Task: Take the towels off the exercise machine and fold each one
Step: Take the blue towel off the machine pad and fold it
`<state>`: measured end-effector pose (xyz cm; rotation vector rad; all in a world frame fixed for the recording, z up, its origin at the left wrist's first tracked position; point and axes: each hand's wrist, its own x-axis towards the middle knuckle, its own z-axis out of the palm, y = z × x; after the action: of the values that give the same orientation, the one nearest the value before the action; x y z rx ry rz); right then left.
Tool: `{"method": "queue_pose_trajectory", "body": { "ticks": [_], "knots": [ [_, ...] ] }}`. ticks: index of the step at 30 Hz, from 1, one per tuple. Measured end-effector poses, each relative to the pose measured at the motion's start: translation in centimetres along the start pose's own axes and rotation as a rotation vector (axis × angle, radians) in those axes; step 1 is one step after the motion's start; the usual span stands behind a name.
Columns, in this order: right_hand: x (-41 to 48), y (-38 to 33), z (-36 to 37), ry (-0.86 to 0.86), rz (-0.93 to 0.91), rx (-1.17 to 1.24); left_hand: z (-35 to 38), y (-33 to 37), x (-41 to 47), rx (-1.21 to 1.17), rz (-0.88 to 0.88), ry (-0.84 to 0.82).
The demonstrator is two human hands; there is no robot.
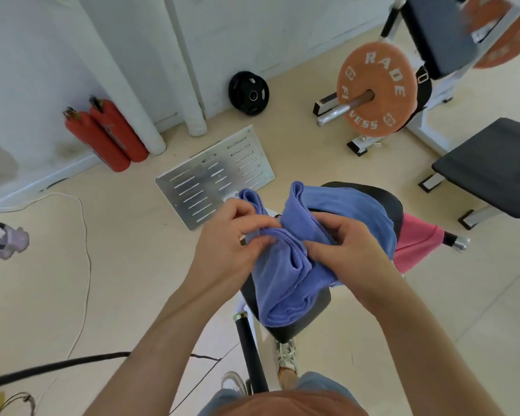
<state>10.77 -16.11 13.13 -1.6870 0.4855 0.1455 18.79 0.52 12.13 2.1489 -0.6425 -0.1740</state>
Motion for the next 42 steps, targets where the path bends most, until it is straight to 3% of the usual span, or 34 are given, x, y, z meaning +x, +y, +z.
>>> {"method": "queue_pose_trajectory", "body": {
  "ticks": [4,7,15,19,28,29,31,34,39,42],
  "knots": [
    [0.2,-1.4,-0.3,0.070,-0.021,-0.145,-2.0,-0.1,0.4,0.317,0.342,-0.016],
    [0.1,-2.7,0.1,0.006,-0.074,-0.176,-2.9,0.7,0.8,0.531,0.432,-0.126],
    [-0.8,-4.0,0.4,-0.088,-0.166,-0.249,-4.0,1.5,0.7,0.479,0.414,-0.202],
    [-1.0,-4.4,0.5,-0.107,-0.180,-0.309,-4.4,1.7,0.2,0.398,0.295,-0.177],
    [-1.8,-5.5,0.5,-0.176,-0.273,-0.512,-4.7,2.5,-0.2,0.511,0.329,-0.290],
    [-2.0,-5.9,0.6,-0.160,-0.246,-0.551,-4.6,2.6,-0.3,0.527,0.335,-0.287],
    [-2.3,-6.4,1.3,-0.108,-0.270,-0.908,-4.2,3.0,-0.5,0.583,0.334,-0.294],
    [-2.4,-5.4,2.6,0.083,-0.520,-1.320,-3.9,3.3,-0.3,0.624,0.330,-0.254],
    [-1.5,-4.8,1.7,0.030,-0.711,-1.235,-5.0,3.3,-0.7,0.587,0.260,-0.263],
    [-1.5,-5.5,1.4,-0.045,-0.698,-1.290,-5.9,2.8,-0.8,0.711,0.223,-0.270]
  ]
}}
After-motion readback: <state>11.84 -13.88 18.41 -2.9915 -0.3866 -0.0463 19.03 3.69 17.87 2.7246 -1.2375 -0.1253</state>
